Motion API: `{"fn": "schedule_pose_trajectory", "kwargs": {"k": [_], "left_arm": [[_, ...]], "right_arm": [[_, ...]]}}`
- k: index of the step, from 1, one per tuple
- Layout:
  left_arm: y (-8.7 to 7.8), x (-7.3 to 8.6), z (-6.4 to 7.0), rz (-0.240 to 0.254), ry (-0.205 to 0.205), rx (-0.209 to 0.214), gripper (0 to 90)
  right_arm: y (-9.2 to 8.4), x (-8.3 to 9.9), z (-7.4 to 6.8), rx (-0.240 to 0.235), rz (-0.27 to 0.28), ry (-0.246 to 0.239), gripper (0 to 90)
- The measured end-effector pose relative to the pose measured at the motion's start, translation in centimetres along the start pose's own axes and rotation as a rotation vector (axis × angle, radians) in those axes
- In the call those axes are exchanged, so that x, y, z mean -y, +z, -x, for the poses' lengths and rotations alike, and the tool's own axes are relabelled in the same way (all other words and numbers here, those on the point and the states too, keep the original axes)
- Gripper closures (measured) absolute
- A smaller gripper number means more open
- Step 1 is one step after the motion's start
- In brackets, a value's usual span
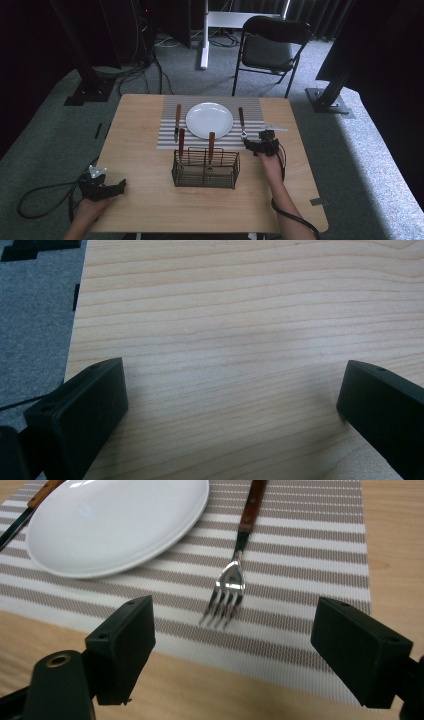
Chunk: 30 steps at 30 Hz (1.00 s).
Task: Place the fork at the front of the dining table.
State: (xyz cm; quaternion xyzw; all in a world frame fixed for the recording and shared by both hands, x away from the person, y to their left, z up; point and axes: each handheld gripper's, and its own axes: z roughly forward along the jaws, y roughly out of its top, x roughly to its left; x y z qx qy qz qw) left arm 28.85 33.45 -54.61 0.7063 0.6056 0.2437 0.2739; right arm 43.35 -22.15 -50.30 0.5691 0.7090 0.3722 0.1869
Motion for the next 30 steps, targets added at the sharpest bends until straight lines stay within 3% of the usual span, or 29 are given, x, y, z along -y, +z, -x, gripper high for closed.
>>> {"fn": "schedule_pose_trajectory", "kwargs": {"k": [14,20,30], "left_arm": [[0.0,0.0,0.0,0.000,0.000,0.000,0.0],[0.0,0.0,0.0,0.000,0.000,0.000,0.0],[0.0,0.0,0.0,0.000,0.000,0.000,0.0]], "right_arm": [[-2.4,4.5,1.2,0.039,0.004,-0.024,16.1],[-3.9,6.2,2.1,0.043,0.009,-0.001,16.1],[-5.9,8.3,3.6,0.089,0.021,0.024,16.1]]}}
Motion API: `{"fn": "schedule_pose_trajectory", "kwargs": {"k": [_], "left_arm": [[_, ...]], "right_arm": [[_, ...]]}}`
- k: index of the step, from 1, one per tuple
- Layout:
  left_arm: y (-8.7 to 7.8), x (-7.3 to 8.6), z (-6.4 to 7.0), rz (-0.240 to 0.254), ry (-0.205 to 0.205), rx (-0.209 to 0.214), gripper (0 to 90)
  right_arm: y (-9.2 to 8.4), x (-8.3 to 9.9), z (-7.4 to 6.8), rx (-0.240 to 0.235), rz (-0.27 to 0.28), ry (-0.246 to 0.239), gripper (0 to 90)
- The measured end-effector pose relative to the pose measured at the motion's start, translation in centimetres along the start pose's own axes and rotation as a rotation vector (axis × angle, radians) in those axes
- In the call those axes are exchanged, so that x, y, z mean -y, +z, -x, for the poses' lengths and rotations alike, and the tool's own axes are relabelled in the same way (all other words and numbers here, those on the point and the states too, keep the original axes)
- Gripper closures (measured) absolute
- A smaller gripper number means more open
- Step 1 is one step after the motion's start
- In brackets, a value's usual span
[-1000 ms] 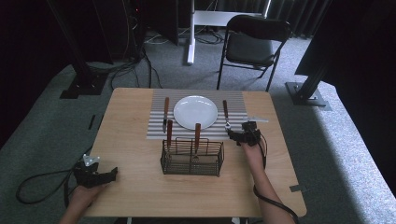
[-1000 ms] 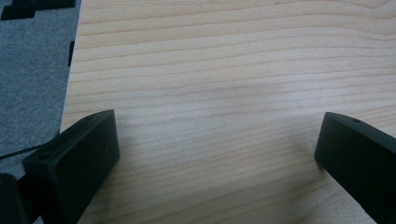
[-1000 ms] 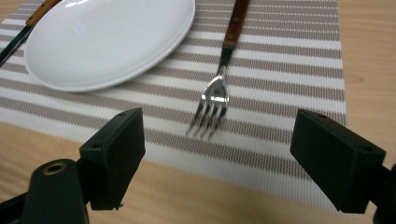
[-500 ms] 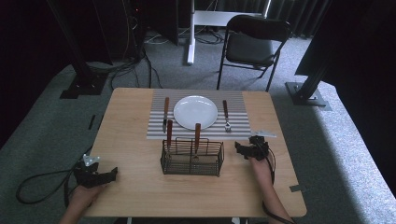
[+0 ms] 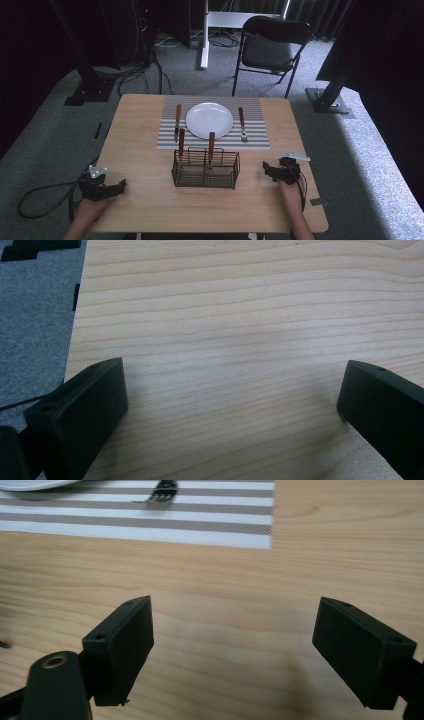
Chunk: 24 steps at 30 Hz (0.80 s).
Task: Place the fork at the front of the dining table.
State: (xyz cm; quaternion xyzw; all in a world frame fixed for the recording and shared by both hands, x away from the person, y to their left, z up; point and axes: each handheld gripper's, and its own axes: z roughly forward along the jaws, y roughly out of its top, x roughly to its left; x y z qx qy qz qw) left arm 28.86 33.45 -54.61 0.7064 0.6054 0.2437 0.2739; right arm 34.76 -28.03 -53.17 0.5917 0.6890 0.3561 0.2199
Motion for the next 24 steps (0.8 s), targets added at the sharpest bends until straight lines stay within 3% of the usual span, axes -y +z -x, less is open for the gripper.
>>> {"fn": "schedule_pose_trajectory", "kwargs": {"k": [12,24], "left_arm": [[0.0,0.0,0.0,-0.001,-0.003,-0.003,0.0],[0.0,0.0,0.0,0.000,-0.005,-0.003,0.0]], "right_arm": [[-1.9,2.4,1.2,0.048,-0.009,0.016,15.9],[-3.6,4.3,2.4,0.138,0.007,0.041,14.6]]}}
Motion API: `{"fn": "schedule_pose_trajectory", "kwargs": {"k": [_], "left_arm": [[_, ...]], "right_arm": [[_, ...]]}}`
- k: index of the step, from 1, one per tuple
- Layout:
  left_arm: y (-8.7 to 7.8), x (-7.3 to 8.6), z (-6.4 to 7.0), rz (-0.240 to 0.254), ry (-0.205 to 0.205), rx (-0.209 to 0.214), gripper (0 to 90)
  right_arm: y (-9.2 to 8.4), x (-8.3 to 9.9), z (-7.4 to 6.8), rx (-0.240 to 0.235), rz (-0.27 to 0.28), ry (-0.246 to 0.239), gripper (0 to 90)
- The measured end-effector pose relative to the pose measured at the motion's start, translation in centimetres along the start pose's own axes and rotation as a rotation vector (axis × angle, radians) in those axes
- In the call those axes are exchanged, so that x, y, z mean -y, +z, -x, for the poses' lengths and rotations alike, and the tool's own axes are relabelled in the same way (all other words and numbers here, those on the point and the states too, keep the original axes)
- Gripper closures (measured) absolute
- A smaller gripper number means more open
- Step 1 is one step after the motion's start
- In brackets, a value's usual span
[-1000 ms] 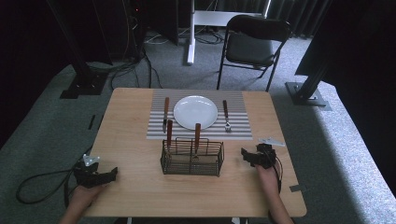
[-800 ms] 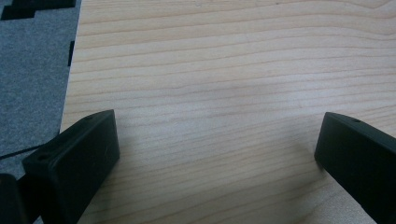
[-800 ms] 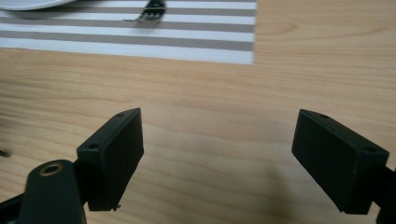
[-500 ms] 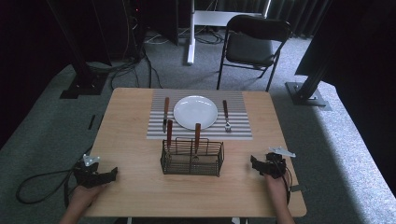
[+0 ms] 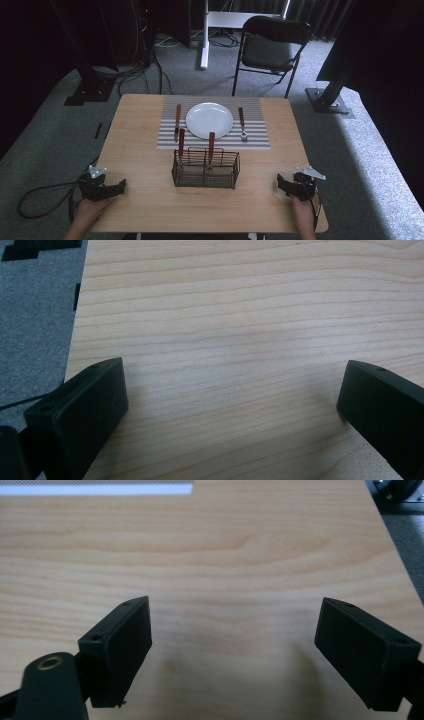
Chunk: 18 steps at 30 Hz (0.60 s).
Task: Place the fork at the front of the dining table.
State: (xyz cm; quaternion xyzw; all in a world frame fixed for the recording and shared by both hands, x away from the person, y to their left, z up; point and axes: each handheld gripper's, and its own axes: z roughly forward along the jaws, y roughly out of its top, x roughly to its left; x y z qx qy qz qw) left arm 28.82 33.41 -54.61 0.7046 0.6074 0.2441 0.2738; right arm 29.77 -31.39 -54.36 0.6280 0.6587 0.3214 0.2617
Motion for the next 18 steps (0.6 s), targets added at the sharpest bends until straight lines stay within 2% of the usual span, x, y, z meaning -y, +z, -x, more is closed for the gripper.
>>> {"fn": "schedule_pose_trajectory", "kwargs": {"k": [5,7,9,12,18], "left_arm": [[0.0,0.0,0.0,-0.002,0.001,0.000,0.0],[0.0,0.0,0.0,-0.002,0.001,0.000,0.0],[0.0,0.0,0.0,-0.002,0.001,0.000,0.0],[0.0,0.0,0.0,-0.002,0.001,0.000,0.0],[0.0,0.0,0.0,-0.002,0.001,0.000,0.0]], "right_arm": [[-0.4,0.9,0.2,0.048,-0.006,-0.012,14.7],[-0.5,1.2,0.3,0.075,-0.027,-0.014,14.8],[-0.8,1.4,0.4,0.074,-0.026,-0.014,14.8],[-1.2,1.8,0.5,0.104,-0.028,-0.032,14.5],[-2.1,2.5,1.0,0.100,-0.027,-0.016,14.5]]}}
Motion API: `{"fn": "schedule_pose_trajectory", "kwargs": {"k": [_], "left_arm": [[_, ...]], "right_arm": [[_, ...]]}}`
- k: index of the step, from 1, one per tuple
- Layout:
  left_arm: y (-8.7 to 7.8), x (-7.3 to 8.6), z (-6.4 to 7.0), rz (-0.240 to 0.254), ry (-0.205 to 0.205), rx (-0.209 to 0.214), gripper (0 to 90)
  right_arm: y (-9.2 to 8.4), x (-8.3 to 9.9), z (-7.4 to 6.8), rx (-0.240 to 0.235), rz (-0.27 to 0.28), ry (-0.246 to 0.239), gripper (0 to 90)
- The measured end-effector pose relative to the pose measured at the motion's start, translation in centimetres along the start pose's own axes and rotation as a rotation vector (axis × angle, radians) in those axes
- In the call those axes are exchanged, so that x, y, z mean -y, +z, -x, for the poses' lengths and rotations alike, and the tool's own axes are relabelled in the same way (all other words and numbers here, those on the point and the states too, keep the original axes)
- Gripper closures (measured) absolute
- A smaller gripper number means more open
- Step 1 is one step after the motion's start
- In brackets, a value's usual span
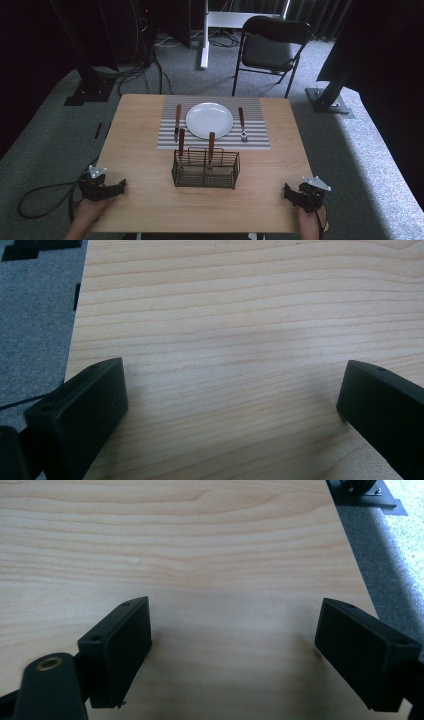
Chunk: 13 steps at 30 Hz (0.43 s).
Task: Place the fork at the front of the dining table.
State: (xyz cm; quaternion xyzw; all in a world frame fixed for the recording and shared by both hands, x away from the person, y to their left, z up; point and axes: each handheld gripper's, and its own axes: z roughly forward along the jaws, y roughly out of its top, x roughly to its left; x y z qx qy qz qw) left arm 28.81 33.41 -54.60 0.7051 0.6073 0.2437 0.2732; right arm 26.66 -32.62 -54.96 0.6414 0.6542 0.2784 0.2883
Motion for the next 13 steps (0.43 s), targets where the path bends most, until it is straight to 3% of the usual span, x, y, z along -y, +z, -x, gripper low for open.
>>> {"fn": "schedule_pose_trajectory", "kwargs": {"k": [4,13], "left_arm": [[0.00,0.00,0.00,0.000,0.000,0.000,0.0],[0.01,-0.01,0.02,0.000,-0.002,-0.002,0.0]], "right_arm": [[-0.25,0.31,0.46,-0.018,-0.013,0.034,13.8],[-0.20,0.28,0.40,-0.017,-0.016,0.029,13.0]]}}
